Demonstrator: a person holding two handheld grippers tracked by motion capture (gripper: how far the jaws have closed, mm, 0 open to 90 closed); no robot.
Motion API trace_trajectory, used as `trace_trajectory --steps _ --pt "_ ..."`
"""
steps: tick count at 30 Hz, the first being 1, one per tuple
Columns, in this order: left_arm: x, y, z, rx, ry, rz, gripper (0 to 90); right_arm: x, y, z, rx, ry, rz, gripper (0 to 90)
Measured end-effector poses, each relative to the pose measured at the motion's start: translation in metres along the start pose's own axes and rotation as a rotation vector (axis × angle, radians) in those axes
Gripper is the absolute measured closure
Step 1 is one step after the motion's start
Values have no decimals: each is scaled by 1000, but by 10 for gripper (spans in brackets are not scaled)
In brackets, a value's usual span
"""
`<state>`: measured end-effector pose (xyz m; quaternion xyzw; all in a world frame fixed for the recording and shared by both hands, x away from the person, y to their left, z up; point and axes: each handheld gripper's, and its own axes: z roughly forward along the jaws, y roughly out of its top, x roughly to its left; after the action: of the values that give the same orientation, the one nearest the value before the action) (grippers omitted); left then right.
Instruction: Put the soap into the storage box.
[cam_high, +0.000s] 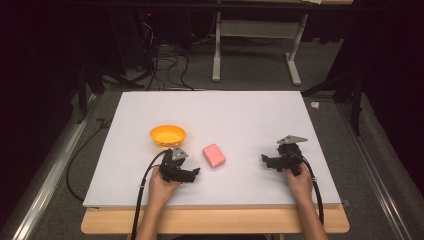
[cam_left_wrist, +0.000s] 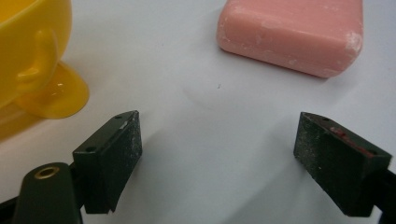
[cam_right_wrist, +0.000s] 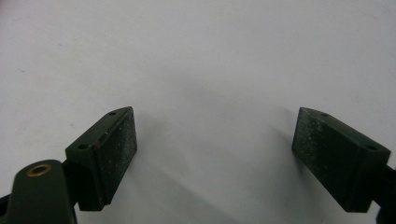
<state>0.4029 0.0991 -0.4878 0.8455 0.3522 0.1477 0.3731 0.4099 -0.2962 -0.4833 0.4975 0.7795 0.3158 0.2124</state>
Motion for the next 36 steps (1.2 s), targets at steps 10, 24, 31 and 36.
trace_trajectory --steps 10,24,31,36 --pt "0 0 0 -4 6 -8 157 0 0 0 0 0 0 146" --pt "0 0 0 -2 10 -7 158 0 0 0 0 0 0 146" --pt "0 0 0 2 10 -7 160 0 0 0 0 0 -2 146" --pt "-1 0 0 2 11 -5 165 0 0 0 0 -1 -2 146"
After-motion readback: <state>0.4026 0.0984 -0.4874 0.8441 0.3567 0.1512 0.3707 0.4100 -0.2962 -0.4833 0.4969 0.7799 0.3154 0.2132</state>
